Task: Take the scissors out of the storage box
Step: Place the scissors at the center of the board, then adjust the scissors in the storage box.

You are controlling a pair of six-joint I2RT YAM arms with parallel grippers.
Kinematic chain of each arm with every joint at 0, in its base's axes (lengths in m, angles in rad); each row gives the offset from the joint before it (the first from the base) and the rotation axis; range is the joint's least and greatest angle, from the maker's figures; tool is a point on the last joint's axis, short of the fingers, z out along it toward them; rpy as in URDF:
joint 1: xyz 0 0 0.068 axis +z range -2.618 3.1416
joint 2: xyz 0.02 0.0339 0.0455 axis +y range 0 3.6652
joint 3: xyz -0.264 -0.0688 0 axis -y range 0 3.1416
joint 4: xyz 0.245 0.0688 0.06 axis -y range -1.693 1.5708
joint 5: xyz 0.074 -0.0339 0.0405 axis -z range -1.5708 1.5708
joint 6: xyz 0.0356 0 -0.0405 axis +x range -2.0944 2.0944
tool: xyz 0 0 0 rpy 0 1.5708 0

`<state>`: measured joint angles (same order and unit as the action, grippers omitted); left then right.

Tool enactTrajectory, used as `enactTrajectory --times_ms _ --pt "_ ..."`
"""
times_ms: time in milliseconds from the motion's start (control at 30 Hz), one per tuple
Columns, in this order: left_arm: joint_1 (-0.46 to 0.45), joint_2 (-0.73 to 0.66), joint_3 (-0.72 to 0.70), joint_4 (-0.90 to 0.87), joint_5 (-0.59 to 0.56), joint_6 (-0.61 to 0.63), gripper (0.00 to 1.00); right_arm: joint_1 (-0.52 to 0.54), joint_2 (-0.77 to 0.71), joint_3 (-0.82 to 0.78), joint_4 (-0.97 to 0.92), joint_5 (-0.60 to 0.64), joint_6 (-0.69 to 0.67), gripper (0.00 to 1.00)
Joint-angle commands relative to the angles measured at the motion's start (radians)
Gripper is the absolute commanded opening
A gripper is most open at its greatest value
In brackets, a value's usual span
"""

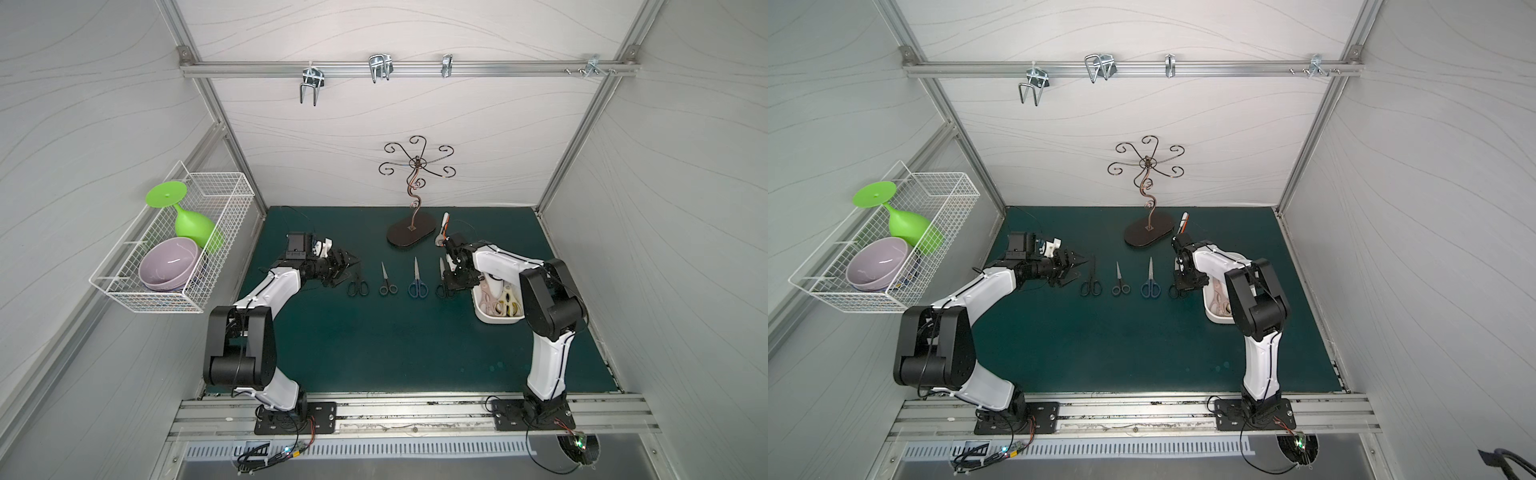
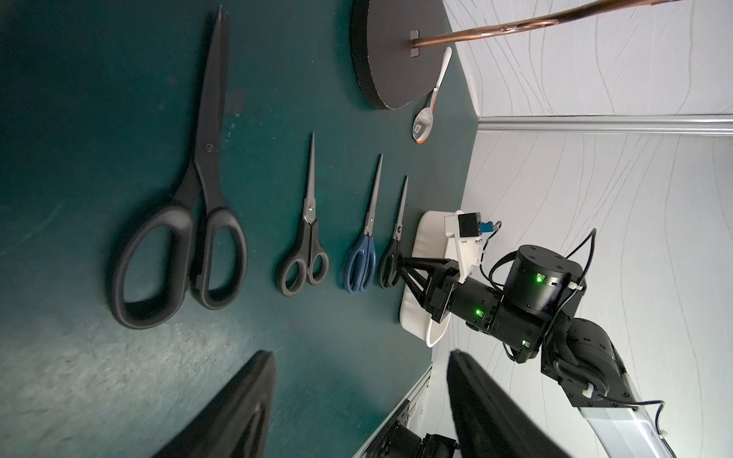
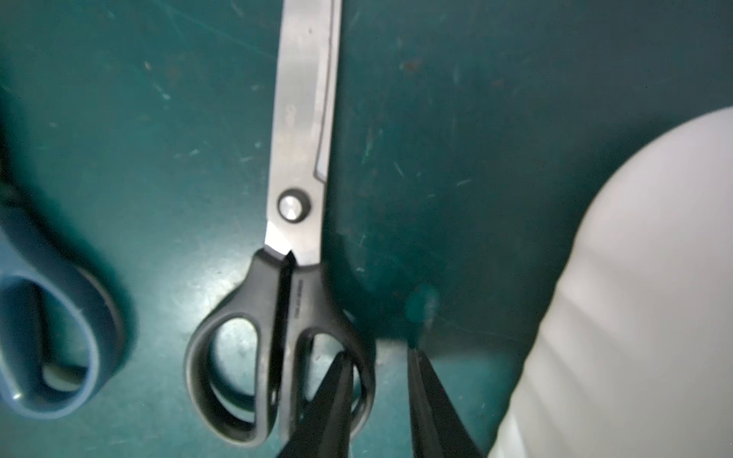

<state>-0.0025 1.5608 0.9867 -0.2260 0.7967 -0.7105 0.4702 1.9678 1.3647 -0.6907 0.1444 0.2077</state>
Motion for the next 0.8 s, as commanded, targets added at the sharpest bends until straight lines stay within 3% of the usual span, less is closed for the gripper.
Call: enactTrajectory --times_ms 0,267,400,433,467,767 --pt "0.006 -0.013 0.012 0.036 0.025 0.001 0.73 -0.008 -0.046 0.035 -0.053 -0.011 -0.004 0.28" --pt "-0.011 -0.028 0.020 0.032 0.030 -0.004 0.73 -0.009 -0.148 0.086 -0.110 0.004 0.010 0.28" --pt "-0.071 -0.038 0.070 -0.075 -0.029 0.079 0.74 -0.036 -0.216 0.071 -0.154 0.023 0.035 0.28" --pt "-0.091 -0.036 0.083 -0.103 -0.042 0.100 0.77 -0.049 -0.232 0.061 -0.168 0.022 0.046 0.28" --pt "-0.112 -0.038 0.090 -0.112 -0.047 0.112 0.99 -0.065 -0.250 0.049 -0.182 0.016 0.053 0.28" --pt "-0.231 0.003 0.130 -0.083 -0.037 0.112 1.00 -0.242 -0.411 -0.142 -0.240 0.030 0.122 0.28"
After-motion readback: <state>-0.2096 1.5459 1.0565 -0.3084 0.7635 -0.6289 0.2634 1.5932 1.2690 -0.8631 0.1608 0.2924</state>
